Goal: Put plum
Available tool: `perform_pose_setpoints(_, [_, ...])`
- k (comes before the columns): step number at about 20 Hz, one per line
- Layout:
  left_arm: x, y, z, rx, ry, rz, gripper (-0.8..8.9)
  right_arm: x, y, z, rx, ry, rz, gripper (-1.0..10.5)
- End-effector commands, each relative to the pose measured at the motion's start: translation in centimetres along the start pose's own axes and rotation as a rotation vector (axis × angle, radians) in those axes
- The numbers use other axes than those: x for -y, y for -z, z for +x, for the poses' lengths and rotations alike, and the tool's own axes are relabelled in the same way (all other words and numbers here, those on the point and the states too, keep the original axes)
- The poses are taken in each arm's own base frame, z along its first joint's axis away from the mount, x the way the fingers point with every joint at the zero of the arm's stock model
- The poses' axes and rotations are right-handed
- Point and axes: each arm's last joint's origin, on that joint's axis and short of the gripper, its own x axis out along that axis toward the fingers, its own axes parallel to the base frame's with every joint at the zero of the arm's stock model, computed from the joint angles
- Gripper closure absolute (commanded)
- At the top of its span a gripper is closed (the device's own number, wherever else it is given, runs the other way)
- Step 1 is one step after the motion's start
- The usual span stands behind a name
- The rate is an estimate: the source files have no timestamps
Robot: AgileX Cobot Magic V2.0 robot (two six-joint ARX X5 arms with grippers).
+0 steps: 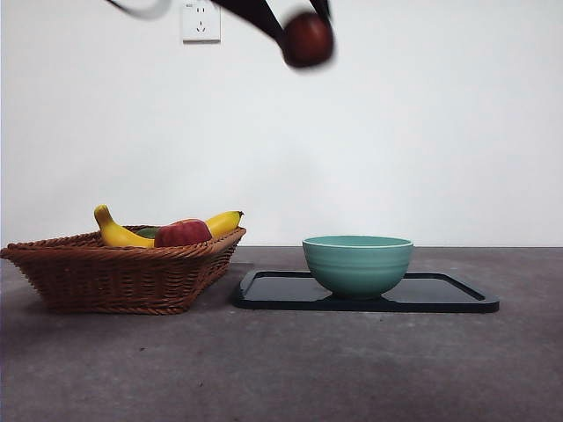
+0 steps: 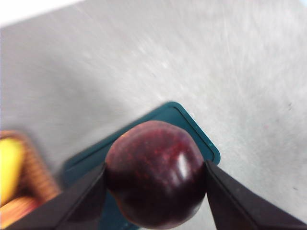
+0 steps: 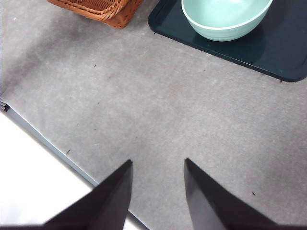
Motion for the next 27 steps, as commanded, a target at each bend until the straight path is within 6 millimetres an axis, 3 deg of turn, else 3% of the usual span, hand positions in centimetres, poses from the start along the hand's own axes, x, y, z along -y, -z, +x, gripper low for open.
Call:
perform_pose_setpoints(1, [-0.5, -0.5, -5.1, 0.06, -0.049, 0.017, 5.69, -0.1, -0.1, 0.0, 0.001, -0.007, -0.009, 7.7])
perform_pose_setpoints(5, [-2.1, 0.7, -11.1, 0.09, -0.123, -0.017, 5.68, -0.1, -0.2, 0.0, 0.006, -0.008, -0.011, 7.7])
perform_pose_setpoints(7, [-2.7, 1.7, -12.8, 0.092, -0.147, -0.029, 5.68, -0.1, -0.2, 0.0, 0.007, -0.008, -0.012, 7.7])
perform_pose_setpoints(9, [-3.1, 3.3, -13.2, 0.085, -0.164, -0.041, 5.68, -0.1, -0.2, 0.0, 0.008, -0.008, -0.012, 7.7])
perform_pose_setpoints(14, [-4.9, 8.5, -10.8, 0.102, -0.208, -0.052, 5.69, -0.1, -0.2, 0.0, 0.008, -0.008, -0.012, 7.7])
perform_pose_setpoints(20, [-7.7, 13.8, -5.1, 0.052, -0.254, -0.093, 5.69, -0.1, -0.2, 0.0, 0.007, -0.008, -0.01, 7.7])
perform_pose_setpoints(27, [-10.4, 17.6, 0.2, 0.02, -0.292, -0.132, 5.69, -0.1, -0.2, 0.0, 0.008, -0.005, -0.01, 7.7])
